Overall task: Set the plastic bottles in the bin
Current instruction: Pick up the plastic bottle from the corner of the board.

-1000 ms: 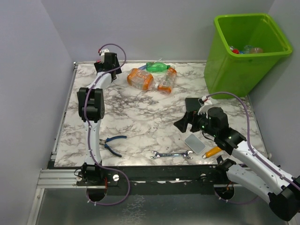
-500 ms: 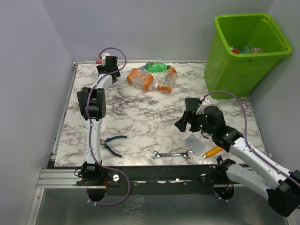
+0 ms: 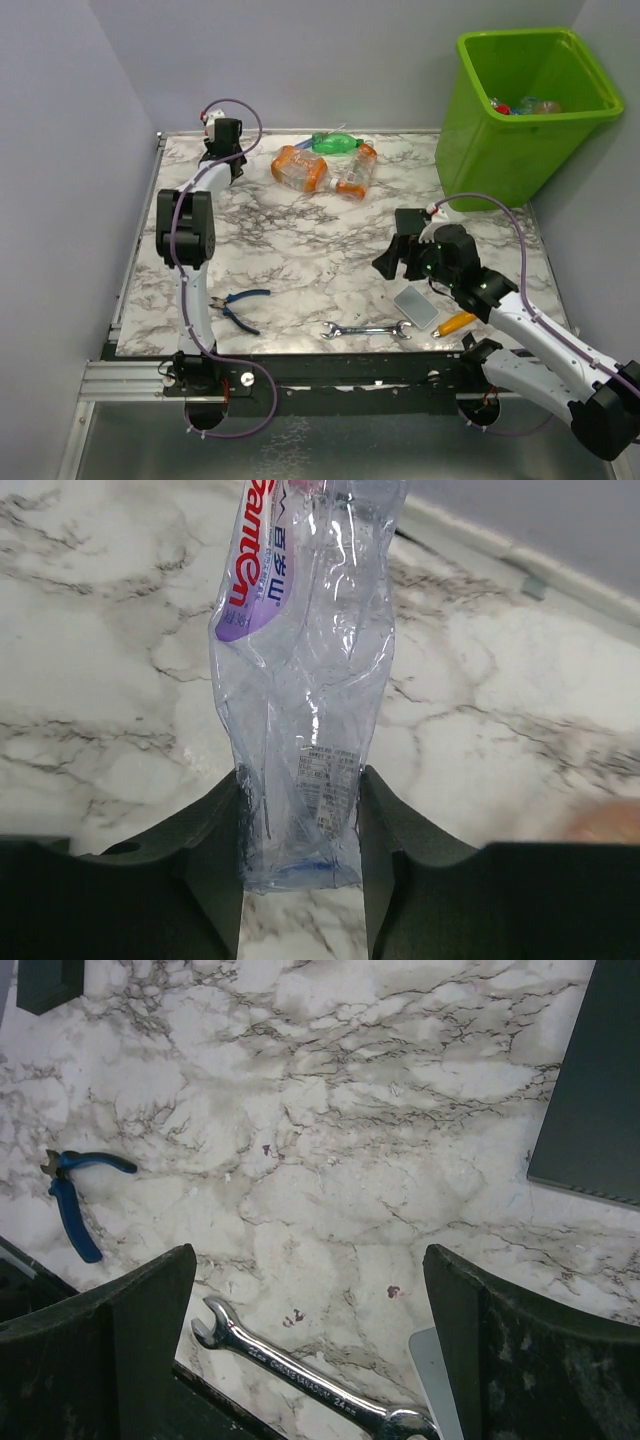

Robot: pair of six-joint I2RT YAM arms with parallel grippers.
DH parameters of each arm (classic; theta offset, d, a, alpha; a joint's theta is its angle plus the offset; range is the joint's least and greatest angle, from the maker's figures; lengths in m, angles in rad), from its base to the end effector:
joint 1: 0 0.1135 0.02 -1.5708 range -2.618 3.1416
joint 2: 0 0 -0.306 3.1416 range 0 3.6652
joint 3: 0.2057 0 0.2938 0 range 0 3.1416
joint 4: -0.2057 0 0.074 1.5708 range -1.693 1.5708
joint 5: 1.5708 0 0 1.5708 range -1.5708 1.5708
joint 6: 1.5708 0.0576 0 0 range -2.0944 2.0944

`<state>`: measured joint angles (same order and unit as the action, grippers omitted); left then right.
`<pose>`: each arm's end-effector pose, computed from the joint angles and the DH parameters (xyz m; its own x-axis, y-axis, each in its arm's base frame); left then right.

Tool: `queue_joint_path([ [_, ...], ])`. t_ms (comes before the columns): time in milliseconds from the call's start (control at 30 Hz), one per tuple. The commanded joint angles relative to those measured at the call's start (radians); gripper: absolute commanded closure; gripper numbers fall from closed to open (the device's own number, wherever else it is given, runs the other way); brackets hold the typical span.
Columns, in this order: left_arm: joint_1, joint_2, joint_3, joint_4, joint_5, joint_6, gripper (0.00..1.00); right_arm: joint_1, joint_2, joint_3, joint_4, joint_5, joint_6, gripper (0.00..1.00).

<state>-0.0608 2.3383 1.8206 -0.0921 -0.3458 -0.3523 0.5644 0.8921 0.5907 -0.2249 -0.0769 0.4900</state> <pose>0.6172 -0.0180 0.1701 -0.4606 -0.2972 -0.8364 -0.4039 0.9092 -0.1007 0.1953 0.1289 0.2576 -0.6519 0.1427 -0.7448 -0.3203 0.8384 0.4410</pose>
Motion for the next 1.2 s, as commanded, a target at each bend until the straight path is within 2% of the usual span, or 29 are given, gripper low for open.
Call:
queue_joint_path([
  [0,-0.007,-0.389,-0.168,0.197,0.083,-0.043,0.84,0.008,-0.028,0.035,0.030,-0.033,0.033,0.00],
  [133,-0.024,-0.693,-0.441,0.316,0.234,-0.113,0.85,0.009,-0.058,0.027,0.086,-0.114,0.061,0.00],
  [333,-0.125,-1.074,-0.949,0.720,0.569,-0.212,0.84,0.012,-0.008,0.082,0.277,-0.271,0.111,0.00],
  [467,-0.257,-1.186,-1.191,0.953,0.721,-0.213,0.82,0.015,0.052,0.112,0.461,-0.350,0.163,0.00],
  [600,-0.343,-1.201,-1.350,1.249,0.789,-0.307,0.82,0.034,0.074,0.126,0.598,-0.305,0.168,0.00],
  [700,-0.365,-1.177,-1.424,1.476,0.779,-0.424,0.82,0.043,0.080,0.113,0.696,-0.242,0.190,0.00],
  [767,-0.379,-1.162,-1.438,1.537,0.780,-0.455,0.83,0.054,0.090,0.097,0.756,-0.205,0.211,0.00],
  [1033,-0.465,-1.173,-1.448,1.539,0.796,-0.422,0.83,0.154,0.219,0.166,0.920,-0.190,0.193,0.00],
  [1100,-0.473,-1.175,-1.447,1.521,0.796,-0.416,0.83,0.210,0.263,0.217,0.915,-0.198,0.137,0.00],
  [1167,-0.478,-1.179,-1.443,1.510,0.799,-0.411,0.83,0.259,0.299,0.272,0.855,-0.144,0.080,0.01],
])
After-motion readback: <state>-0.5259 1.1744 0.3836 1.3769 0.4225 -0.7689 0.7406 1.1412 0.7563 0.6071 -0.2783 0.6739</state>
